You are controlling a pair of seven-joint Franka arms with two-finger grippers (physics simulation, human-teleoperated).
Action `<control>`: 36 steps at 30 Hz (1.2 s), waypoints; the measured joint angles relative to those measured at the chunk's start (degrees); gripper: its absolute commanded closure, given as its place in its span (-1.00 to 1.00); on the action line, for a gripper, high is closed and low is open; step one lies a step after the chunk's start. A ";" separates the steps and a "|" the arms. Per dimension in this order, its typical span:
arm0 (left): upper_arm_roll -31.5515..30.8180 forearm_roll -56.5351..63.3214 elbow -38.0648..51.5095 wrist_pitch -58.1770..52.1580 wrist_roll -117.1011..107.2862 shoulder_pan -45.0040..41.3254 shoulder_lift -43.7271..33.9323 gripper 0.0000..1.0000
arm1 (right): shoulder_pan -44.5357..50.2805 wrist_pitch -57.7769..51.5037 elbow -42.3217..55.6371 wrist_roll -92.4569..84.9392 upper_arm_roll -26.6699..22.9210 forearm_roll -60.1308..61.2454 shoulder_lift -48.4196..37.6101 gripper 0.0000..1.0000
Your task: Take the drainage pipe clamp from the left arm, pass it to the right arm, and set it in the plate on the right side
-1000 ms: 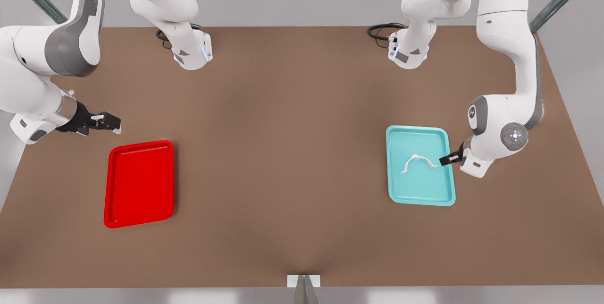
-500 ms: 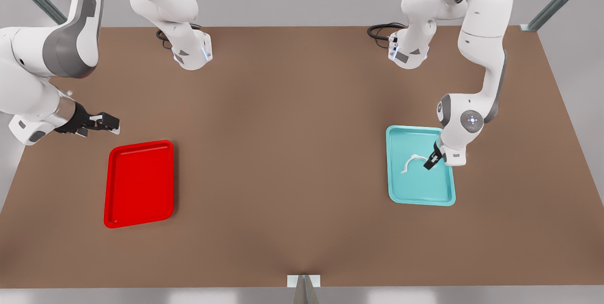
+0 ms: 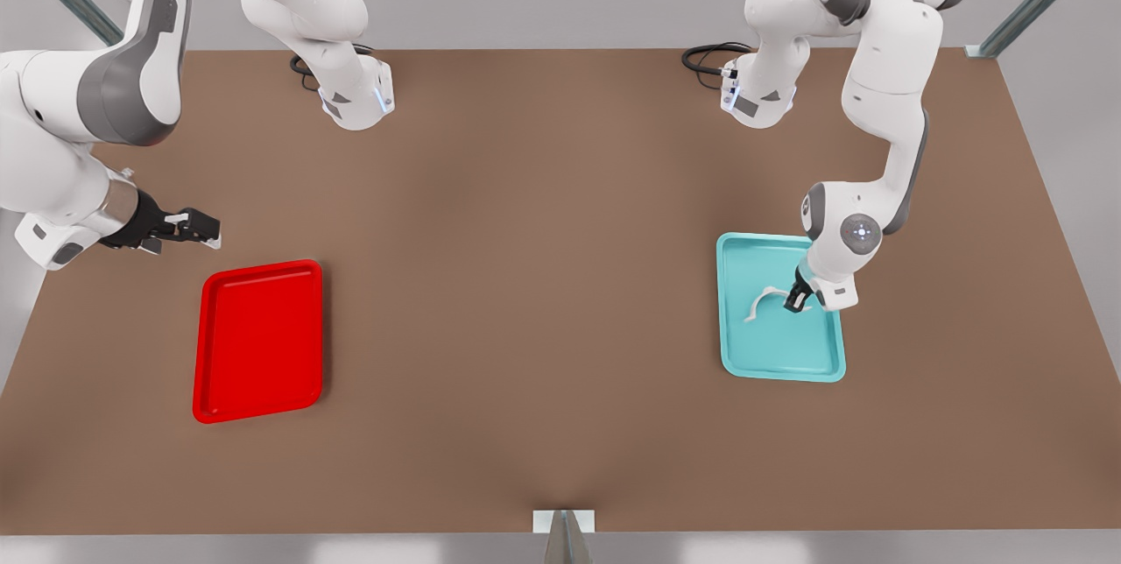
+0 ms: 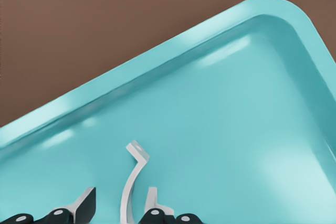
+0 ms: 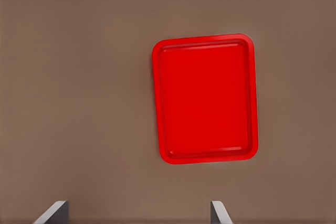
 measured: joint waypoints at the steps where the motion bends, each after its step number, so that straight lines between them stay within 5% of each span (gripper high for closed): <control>1: 0.02 0.01 -0.01 0.03 -0.45 -0.01 0.01 -0.05 | -0.01 0.00 0.00 -0.07 -0.04 0.01 0.00 -1.00; 11: 0.00 0.05 0.06 0.17 -3.51 -0.01 0.66 0.57 | 0.00 0.00 0.00 -0.77 -0.08 0.03 0.00 -1.00; 20: -0.62 -0.01 4.96 -3.19 -4.97 -0.08 -0.67 0.57 | 0.00 0.00 0.08 -1.16 -0.08 0.03 0.09 -1.00; 29: -1.83 -10.65 44.82 -25.51 -13.13 -23.68 9.38 0.57 | 0.54 0.00 0.22 -0.98 0.59 0.57 0.14 -1.00; 36: -8.33 -18.82 55.14 -30.85 -26.55 -31.42 11.29 0.57 | 6.71 2.43 1.09 4.18 5.84 4.73 6.00 -1.00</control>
